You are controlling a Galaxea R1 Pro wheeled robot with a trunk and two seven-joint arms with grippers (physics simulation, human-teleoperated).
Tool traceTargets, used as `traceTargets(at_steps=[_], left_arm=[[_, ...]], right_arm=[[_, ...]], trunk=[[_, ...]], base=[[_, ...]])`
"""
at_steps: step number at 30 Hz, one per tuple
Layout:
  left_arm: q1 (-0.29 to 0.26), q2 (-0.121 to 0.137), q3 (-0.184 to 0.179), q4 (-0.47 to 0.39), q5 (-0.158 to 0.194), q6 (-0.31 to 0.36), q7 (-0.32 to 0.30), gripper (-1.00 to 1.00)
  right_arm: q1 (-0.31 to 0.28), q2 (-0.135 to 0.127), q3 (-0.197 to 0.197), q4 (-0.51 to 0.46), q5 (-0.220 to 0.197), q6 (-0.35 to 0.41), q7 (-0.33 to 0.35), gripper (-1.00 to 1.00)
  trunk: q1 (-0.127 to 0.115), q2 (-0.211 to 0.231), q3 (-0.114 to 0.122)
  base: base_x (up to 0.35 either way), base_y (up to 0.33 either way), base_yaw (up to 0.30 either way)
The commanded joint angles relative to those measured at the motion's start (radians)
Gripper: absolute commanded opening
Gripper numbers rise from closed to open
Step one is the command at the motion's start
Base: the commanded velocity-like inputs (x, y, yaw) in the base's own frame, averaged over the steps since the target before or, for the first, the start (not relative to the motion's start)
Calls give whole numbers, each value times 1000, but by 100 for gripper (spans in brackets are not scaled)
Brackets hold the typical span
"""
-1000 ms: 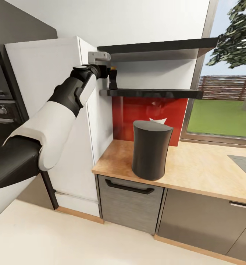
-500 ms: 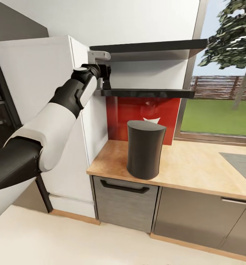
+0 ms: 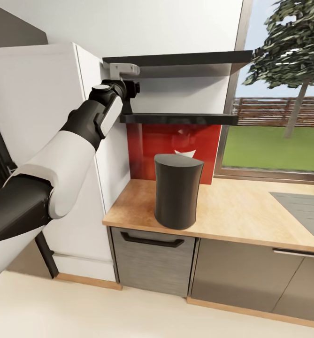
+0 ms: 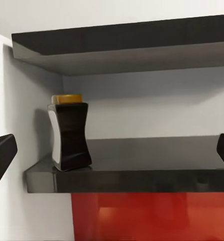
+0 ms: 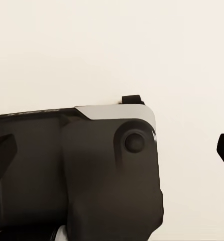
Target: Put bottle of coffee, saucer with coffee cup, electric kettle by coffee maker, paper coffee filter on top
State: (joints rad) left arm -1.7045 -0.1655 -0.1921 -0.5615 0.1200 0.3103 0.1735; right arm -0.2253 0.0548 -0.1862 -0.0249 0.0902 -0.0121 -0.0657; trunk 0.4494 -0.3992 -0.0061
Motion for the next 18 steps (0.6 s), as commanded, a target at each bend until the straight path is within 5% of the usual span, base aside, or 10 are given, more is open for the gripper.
traceTargets(at_steps=[1,7,18], left_arm=[[0,1,-7,-3,10,4,9,100],[0,2,-9,1,9,5,34,100],[11,2,-9,8,11,0,43,100]], right_arm=[[0,1,-8,0,9,-1,-3,100],[0,2,-7,0,9,-1,-3,100],[9,0,-7,1,9,1,-3,100]], trunk=[[1,-1,-1],[1,-1,-1],[1,-1,-1]], base=[[62,0,-1],[65,0,0],[253,0,0]])
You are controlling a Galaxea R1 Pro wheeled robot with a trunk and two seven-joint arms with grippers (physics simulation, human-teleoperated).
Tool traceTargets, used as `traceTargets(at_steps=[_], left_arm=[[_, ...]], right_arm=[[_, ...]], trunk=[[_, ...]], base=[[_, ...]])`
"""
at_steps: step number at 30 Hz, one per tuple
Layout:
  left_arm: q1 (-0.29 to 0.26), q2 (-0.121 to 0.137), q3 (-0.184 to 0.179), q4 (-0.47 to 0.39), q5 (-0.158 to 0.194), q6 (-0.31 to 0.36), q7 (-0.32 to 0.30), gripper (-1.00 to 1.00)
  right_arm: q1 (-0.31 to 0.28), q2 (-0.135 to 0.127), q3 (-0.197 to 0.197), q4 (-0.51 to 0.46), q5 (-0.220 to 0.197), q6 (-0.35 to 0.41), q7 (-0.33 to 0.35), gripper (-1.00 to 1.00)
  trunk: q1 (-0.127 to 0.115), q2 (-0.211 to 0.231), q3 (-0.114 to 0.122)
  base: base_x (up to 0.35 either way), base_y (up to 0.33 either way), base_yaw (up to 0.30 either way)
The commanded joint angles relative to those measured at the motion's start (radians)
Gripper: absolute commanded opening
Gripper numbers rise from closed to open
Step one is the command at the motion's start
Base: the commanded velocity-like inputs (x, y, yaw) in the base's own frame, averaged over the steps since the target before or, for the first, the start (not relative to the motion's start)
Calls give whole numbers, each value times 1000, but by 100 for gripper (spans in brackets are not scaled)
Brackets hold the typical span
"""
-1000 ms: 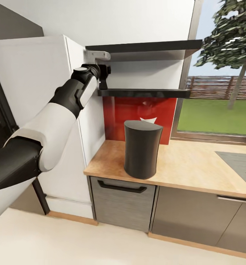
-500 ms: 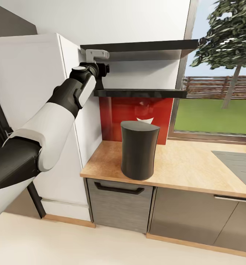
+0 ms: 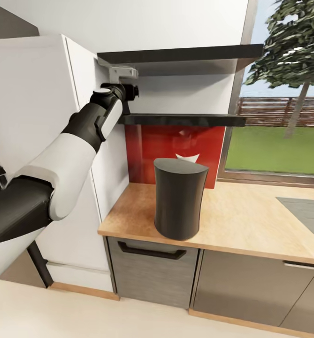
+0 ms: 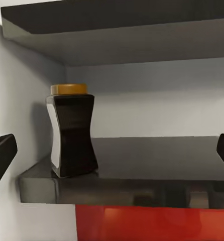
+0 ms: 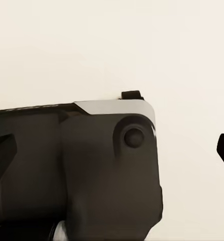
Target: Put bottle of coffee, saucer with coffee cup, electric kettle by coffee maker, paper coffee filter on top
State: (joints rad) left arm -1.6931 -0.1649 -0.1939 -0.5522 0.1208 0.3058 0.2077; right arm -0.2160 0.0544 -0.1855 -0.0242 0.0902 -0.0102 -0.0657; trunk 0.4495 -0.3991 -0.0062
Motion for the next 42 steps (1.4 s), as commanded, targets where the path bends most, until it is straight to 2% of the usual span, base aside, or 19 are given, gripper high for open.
traceTargets(at_steps=[1,11,22,23,27,36,42], left_arm=[[6,1,-7,-5,11,3,9,100],[22,1,-7,-10,10,3,8,100],[36,5,-4,-10,7,-2,10,100],[36,15,-5,-11,0,-1,10,100],[36,25,-5,-11,-17,0,21,100],[36,25,-11,-12,-28,3,27,100],[36,27,-10,-11,-29,7,27,100]], right_arm=[[1,1,-8,0,10,-1,-3,100],[5,1,-9,-1,10,1,-3,100],[4,4,-8,-3,12,1,1,100],[4,3,-8,-3,13,1,1,100],[5,3,-8,-2,13,-2,0,100],[5,1,-8,-1,14,-3,-3,100],[5,1,-8,0,14,-4,-3,100]], trunk=[[1,-1,-1],[1,-1,-1],[1,-1,-1],[1,-1,-1],[1,-1,-1],[1,-1,-1],[1,-1,-1]], base=[[55,0,0],[21,0,-155],[217,0,-10],[19,0,0],[7,0,0],[24,0,0],[257,31,0]])
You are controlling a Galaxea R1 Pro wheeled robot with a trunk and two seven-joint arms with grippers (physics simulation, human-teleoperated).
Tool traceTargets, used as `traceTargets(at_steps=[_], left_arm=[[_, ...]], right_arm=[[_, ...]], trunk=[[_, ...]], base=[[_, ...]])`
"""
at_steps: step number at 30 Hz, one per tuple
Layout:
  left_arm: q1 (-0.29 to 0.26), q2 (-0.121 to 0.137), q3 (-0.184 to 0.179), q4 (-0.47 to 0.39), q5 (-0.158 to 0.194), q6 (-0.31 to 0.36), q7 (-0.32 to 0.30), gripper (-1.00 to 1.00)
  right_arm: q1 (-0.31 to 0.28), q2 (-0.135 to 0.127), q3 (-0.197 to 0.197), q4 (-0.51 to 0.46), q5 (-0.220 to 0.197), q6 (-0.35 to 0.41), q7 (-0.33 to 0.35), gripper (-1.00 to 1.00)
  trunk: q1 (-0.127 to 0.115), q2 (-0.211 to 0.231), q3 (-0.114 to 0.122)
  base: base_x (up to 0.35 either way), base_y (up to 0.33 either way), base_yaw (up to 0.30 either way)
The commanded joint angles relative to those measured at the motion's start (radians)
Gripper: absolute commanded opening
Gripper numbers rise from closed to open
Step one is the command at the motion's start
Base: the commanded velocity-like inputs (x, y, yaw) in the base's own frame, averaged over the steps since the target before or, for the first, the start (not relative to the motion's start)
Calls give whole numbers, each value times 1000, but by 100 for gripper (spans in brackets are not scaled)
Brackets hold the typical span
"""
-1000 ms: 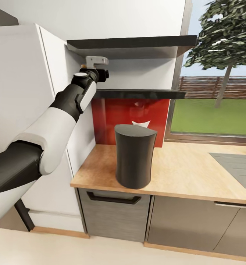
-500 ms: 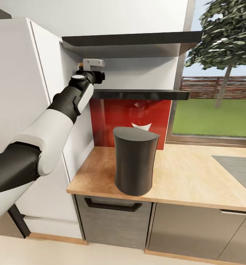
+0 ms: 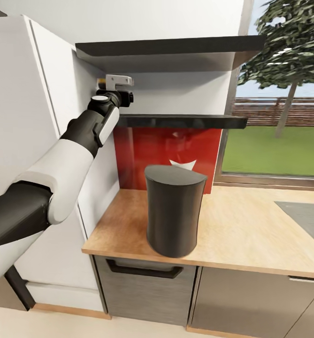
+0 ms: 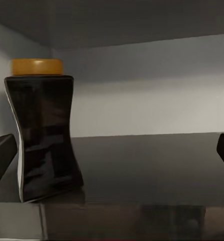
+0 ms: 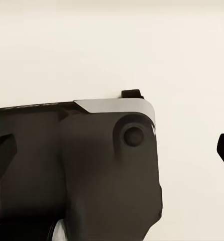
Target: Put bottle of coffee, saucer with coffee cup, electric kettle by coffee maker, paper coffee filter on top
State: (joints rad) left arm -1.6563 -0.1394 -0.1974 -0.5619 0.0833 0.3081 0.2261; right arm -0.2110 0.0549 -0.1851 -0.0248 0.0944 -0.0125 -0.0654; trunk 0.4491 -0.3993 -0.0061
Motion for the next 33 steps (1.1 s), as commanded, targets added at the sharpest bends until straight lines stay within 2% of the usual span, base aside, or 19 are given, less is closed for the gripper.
traceTargets(at_steps=[1,18,33], left_arm=[[0,1,-7,-1,9,5,9,100],[0,3,-6,0,9,5,12,100],[1,3,-5,1,9,5,12,100]], right_arm=[[0,0,-8,0,10,-1,-4,100],[-1,0,-9,-1,8,3,-4,100],[0,0,-10,-1,8,2,-4,100]], trunk=[[1,-1,-1],[1,-1,-6],[1,-1,-11]], base=[[270,59,0],[91,7,44],[7,0,62]])
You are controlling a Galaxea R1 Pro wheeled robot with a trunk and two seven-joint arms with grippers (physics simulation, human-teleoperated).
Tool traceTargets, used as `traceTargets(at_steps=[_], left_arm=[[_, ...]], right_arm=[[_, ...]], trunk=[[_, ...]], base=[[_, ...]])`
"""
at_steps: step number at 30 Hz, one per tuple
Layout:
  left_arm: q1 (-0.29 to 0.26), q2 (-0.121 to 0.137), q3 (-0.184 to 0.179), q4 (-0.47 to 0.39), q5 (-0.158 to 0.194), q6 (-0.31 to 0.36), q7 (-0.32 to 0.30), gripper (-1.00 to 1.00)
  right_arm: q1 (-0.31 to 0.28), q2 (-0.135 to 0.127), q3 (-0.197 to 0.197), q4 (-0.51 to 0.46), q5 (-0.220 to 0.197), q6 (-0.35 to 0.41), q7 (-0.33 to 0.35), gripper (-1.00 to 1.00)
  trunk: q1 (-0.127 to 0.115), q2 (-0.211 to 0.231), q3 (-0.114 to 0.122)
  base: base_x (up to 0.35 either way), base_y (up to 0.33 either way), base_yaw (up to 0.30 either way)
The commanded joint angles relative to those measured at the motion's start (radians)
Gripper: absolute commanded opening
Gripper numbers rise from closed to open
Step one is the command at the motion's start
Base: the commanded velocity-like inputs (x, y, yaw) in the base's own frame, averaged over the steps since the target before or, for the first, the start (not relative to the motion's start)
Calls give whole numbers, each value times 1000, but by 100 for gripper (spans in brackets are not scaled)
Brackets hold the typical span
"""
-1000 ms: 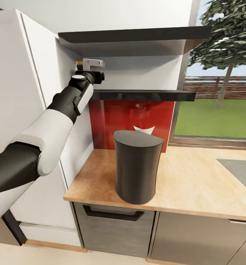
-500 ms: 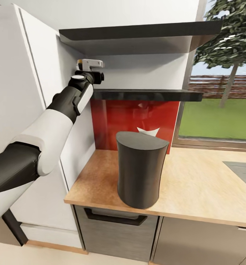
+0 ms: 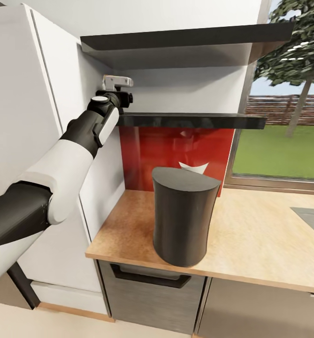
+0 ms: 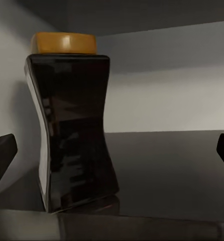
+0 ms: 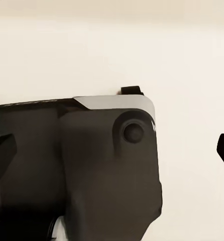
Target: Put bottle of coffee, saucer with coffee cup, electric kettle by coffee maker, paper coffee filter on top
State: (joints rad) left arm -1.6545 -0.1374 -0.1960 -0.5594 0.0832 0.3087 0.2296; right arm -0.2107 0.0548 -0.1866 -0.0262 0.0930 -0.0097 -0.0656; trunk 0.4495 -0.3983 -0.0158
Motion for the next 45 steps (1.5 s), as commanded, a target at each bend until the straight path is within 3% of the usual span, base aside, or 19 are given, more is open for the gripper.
traceTargets(at_steps=[1,45], left_arm=[[-1,1,-7,-1,9,5,8,100],[13,11,-2,2,9,2,9,100]], right_arm=[[0,0,-8,0,10,-1,-3,100],[-1,-13,-8,0,9,1,-3,100]], trunk=[[1,-2,-2],[1,-2,-8]], base=[[0,0,17],[71,0,26]])
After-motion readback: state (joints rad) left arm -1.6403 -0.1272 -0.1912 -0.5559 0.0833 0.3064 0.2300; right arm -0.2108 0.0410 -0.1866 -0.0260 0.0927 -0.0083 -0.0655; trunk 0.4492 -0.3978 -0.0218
